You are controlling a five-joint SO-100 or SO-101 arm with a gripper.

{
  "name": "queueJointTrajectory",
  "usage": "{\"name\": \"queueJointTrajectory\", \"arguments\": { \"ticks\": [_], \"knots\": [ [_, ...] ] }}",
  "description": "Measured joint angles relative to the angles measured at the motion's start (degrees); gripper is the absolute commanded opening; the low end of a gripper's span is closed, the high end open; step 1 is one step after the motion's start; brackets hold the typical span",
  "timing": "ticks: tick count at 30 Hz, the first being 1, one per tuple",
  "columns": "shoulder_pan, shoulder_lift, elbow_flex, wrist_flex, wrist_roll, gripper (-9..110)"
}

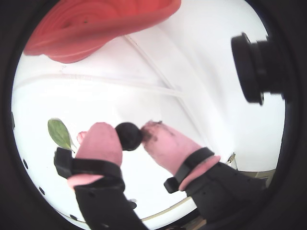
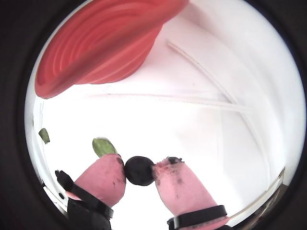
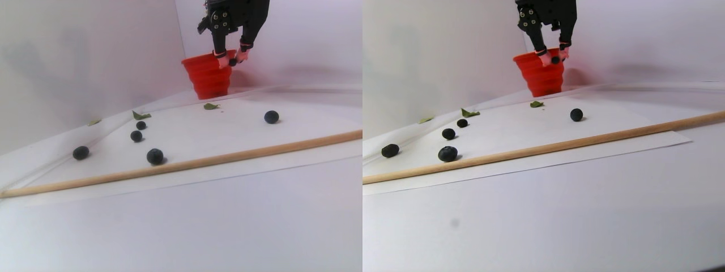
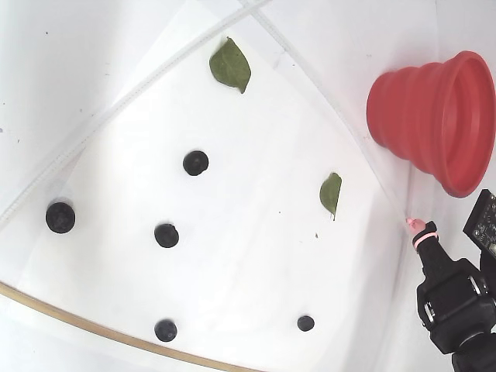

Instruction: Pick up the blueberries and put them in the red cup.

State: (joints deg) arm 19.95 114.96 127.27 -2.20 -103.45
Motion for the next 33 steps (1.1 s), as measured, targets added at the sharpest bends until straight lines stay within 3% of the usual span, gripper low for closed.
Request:
{"name": "queueJointTrajectory", "arguments": {
  "ticks": [33],
  "knots": [
    [-4.1,0.0,-7.2,0.0,0.0,11]
  ]
}}
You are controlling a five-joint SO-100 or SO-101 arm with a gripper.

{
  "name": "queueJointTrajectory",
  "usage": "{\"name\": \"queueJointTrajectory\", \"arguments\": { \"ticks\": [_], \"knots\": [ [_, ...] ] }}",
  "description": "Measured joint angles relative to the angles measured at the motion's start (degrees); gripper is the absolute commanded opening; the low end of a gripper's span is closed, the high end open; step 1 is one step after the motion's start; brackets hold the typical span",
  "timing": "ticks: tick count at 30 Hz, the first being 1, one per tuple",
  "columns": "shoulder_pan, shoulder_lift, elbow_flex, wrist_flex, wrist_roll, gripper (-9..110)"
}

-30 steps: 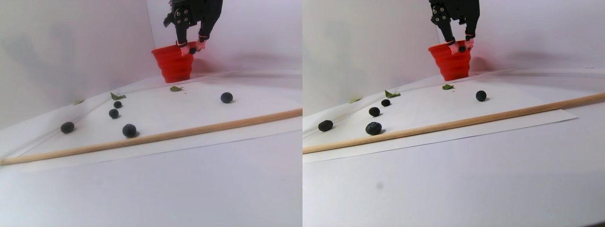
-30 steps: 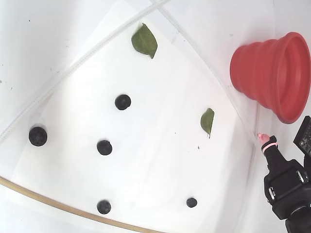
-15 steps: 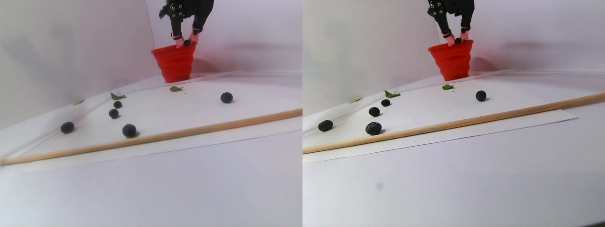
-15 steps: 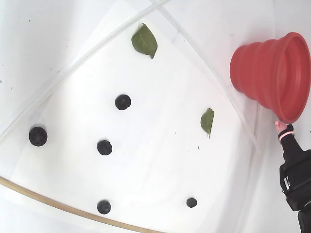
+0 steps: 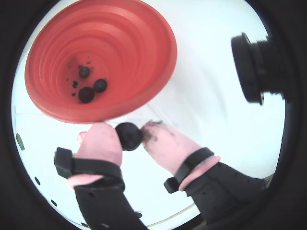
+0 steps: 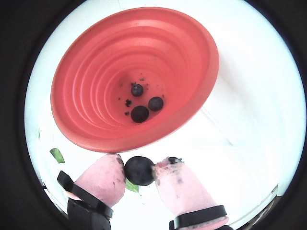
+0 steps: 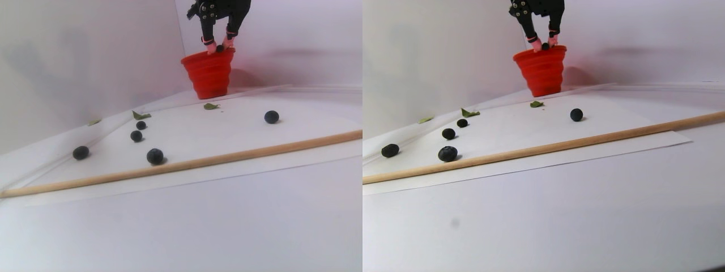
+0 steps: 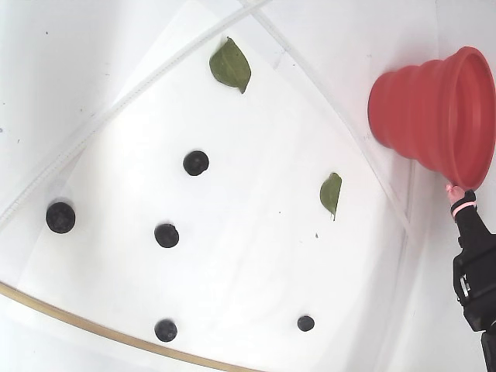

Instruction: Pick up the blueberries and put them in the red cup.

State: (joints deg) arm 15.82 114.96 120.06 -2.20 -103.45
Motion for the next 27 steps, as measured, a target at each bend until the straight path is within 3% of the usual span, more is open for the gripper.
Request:
{"name": "queueJointTrajectory", "arguments": {
  "ticks": [27],
  "knots": [
    [-3.1,6.5,0.5,-0.3,-1.3,11]
  ]
}}
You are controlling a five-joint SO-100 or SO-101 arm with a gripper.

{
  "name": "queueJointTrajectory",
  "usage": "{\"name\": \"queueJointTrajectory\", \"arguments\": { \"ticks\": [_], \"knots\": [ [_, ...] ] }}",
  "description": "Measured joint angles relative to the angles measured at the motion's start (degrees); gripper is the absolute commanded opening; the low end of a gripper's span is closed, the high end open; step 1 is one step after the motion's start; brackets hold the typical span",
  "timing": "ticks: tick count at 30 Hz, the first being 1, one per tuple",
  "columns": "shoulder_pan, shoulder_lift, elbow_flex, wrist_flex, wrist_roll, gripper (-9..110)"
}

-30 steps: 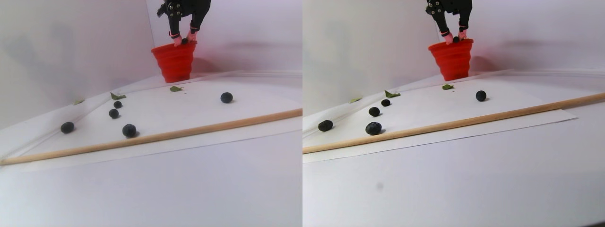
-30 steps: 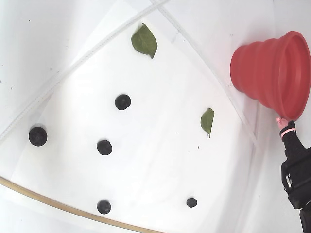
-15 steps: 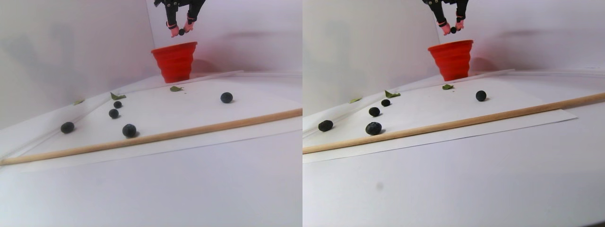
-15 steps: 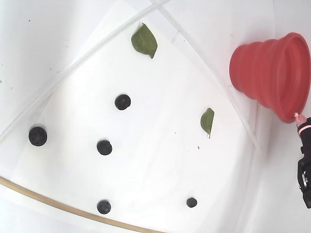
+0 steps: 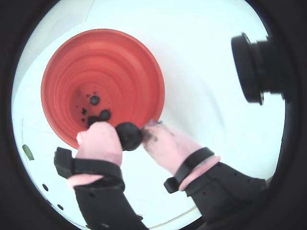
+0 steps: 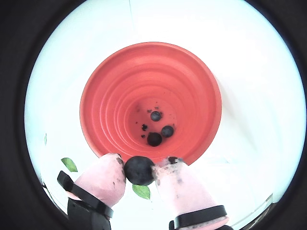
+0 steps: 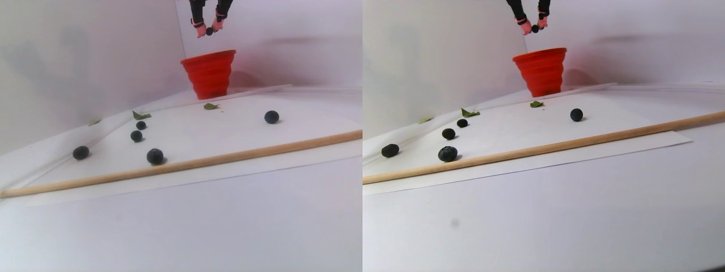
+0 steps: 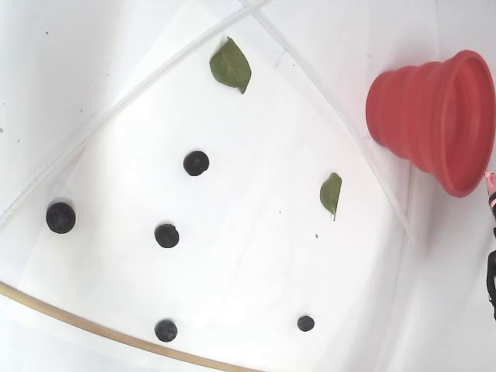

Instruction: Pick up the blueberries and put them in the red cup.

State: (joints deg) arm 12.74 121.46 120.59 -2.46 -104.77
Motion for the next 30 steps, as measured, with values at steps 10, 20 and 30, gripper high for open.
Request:
{"name": "queueJointTrajectory", "arguments": {
  "ticks": [10,20,30],
  "knots": [
    [-0.9,-6.1,-2.9,-3.4,-0.3,11],
    [-1.1,-9.1,-5.6,-3.6,0.6,18],
    [-1.1,-9.2,-5.7,-2.0,0.5,17]
  ]
}}
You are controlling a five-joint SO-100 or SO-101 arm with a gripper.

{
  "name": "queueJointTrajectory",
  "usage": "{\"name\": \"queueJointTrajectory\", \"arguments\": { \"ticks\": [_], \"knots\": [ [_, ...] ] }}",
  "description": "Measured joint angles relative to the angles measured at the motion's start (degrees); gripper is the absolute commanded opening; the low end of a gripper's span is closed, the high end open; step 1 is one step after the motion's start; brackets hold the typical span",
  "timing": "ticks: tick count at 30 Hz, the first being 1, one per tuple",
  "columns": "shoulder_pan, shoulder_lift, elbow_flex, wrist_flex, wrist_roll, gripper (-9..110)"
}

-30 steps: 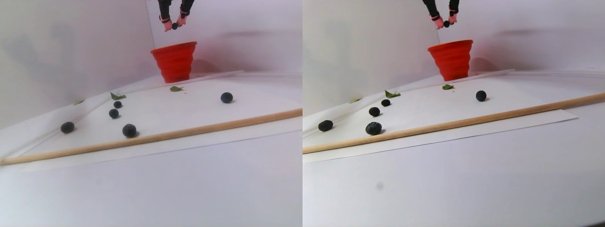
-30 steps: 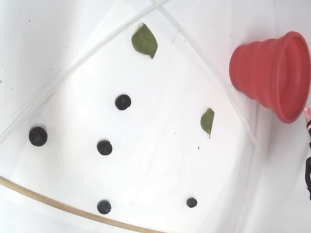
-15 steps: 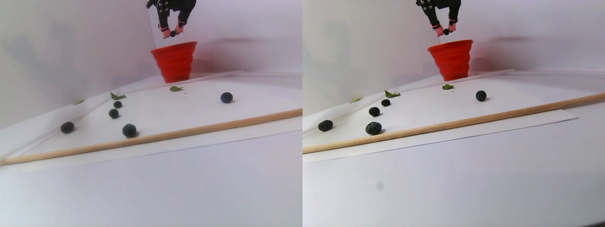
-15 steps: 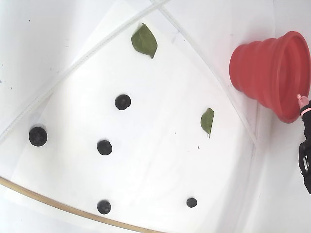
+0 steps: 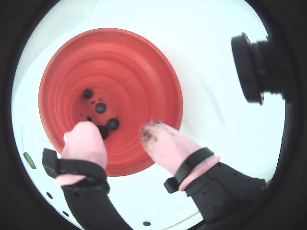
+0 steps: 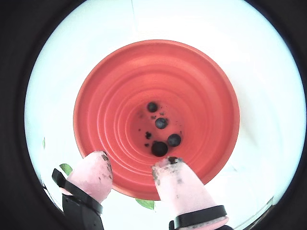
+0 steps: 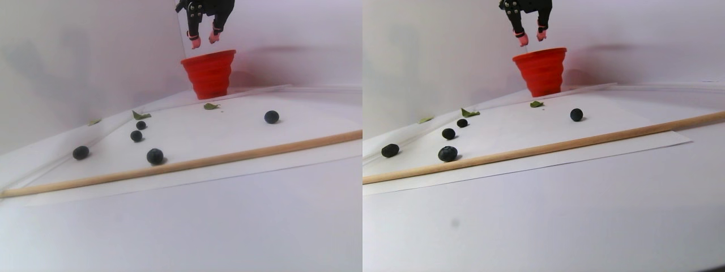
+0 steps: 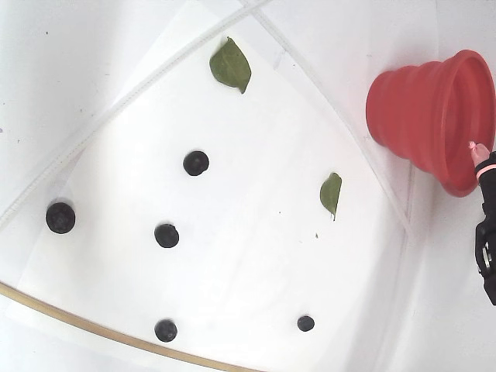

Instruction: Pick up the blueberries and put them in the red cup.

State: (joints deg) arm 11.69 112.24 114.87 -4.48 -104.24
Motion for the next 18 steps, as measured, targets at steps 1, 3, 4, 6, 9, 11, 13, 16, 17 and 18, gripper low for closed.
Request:
{"name": "queueJointTrajectory", "arguments": {
  "ticks": [1,3,4,6,9,11,13,16,17,18],
  "knots": [
    [0.0,0.3,0.0,0.8,-0.2,17],
    [0.0,1.1,0.0,2.3,-0.4,17],
    [0.0,1.3,0.0,2.9,-0.4,16],
    [0.0,2.5,0.1,4.0,-0.9,16],
    [0.0,4.0,0.1,4.8,-0.8,16],
    [0.0,5.4,0.2,6.4,-1.4,16],
    [0.0,6.8,0.5,7.9,-1.9,16],
    [0.0,8.7,2.0,9.6,-2.5,16],
    [0.0,9.1,2.3,9.7,-2.5,16],
    [0.2,9.5,2.6,10.3,-2.6,16]
  ]
}}
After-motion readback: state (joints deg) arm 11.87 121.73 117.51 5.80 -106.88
